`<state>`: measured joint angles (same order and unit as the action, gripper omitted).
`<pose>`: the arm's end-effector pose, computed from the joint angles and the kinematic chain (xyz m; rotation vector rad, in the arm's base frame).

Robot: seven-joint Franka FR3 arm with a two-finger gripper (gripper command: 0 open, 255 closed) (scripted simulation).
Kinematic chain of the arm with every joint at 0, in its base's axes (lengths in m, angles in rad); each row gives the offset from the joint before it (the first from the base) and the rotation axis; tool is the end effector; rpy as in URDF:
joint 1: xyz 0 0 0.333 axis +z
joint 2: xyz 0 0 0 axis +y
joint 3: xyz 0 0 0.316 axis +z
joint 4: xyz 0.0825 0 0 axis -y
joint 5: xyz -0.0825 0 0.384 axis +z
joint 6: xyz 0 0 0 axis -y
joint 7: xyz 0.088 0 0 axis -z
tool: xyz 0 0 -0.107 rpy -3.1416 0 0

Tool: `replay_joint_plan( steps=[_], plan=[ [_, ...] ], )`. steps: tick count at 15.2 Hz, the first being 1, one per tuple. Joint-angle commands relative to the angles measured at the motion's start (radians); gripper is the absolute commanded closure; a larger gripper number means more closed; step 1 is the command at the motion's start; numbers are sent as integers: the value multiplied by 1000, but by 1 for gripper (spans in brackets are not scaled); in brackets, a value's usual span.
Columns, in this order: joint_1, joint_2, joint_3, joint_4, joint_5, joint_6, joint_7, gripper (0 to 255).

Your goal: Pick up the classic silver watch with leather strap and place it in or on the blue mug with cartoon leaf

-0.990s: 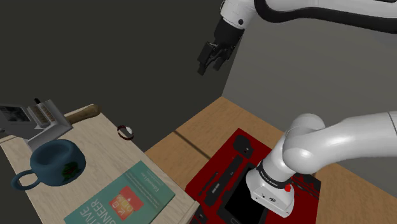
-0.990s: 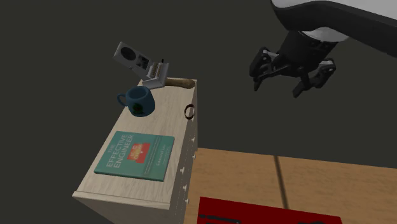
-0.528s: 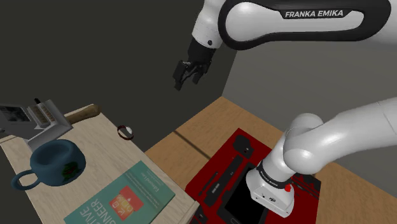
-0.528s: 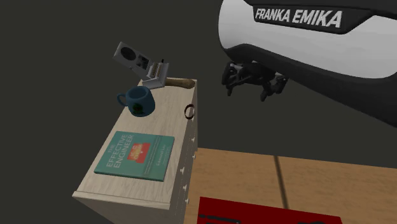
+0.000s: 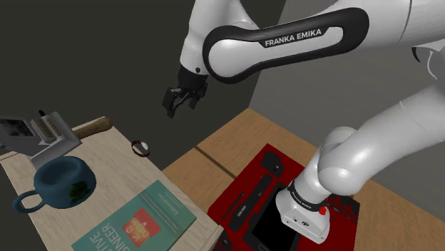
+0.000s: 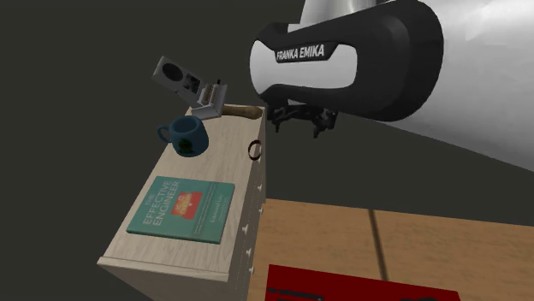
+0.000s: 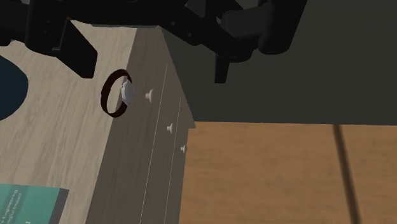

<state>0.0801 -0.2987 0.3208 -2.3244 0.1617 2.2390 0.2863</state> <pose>0.4358 0.1970 0.4712 -3.0215 -0.0350 -0.2672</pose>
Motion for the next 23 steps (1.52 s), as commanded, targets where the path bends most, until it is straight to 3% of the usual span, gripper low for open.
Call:
replay_joint_plan(
  steps=[1,9,17,23],
  plan=[
    [1,75,27,28,-18,48,29,0],
    [30,378,98,181,-167,182,180,0],
    [48,477,88,183,-231,270,226,0],
    [48,477,87,183,-231,270,225,0]
  ],
)
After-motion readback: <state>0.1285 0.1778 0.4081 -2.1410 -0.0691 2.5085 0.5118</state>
